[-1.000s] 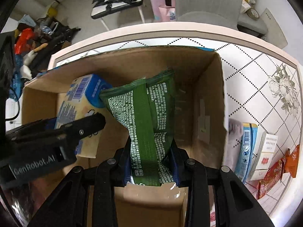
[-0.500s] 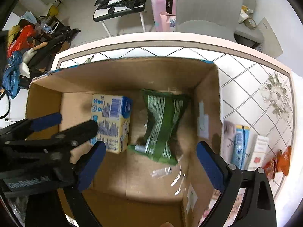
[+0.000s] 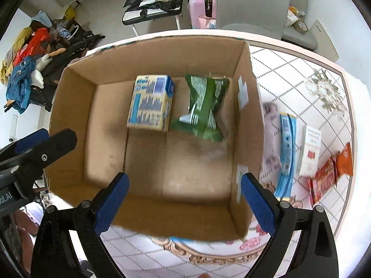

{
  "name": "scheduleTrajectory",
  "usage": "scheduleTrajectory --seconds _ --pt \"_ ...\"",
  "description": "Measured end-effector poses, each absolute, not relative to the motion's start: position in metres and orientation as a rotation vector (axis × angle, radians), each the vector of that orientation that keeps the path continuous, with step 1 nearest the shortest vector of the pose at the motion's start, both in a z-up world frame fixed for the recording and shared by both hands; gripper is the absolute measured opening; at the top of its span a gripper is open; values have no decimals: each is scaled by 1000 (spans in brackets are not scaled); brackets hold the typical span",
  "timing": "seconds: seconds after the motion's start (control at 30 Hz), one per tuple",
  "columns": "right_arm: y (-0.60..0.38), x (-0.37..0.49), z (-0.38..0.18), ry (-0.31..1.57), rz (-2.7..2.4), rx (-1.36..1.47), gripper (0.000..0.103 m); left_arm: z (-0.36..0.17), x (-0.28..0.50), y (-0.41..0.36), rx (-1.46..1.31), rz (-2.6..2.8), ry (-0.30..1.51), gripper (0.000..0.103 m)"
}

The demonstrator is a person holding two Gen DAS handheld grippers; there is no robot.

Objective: Organize snacks
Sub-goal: 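Carry both items into the cardboard box and open both tools, then grasp the blue stick packet with left tool while right tool grasps orange chip bag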

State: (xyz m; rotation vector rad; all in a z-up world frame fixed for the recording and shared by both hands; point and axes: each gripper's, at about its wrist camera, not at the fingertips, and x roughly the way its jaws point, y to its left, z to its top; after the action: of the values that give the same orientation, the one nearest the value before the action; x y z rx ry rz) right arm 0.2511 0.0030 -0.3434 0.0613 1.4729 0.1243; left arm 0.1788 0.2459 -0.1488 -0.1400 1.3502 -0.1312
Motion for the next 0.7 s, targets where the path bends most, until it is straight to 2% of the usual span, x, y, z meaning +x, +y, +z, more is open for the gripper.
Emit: scheduleTrajectory --seconds 0.47,0.7 --pt "-11 201 -290 1403 235 123 99 -101 116 240 -165 -97 1288 90" --pt "-89 199 -268 1359 227 259 99 -58 116 181 -161 -143 1244 90"
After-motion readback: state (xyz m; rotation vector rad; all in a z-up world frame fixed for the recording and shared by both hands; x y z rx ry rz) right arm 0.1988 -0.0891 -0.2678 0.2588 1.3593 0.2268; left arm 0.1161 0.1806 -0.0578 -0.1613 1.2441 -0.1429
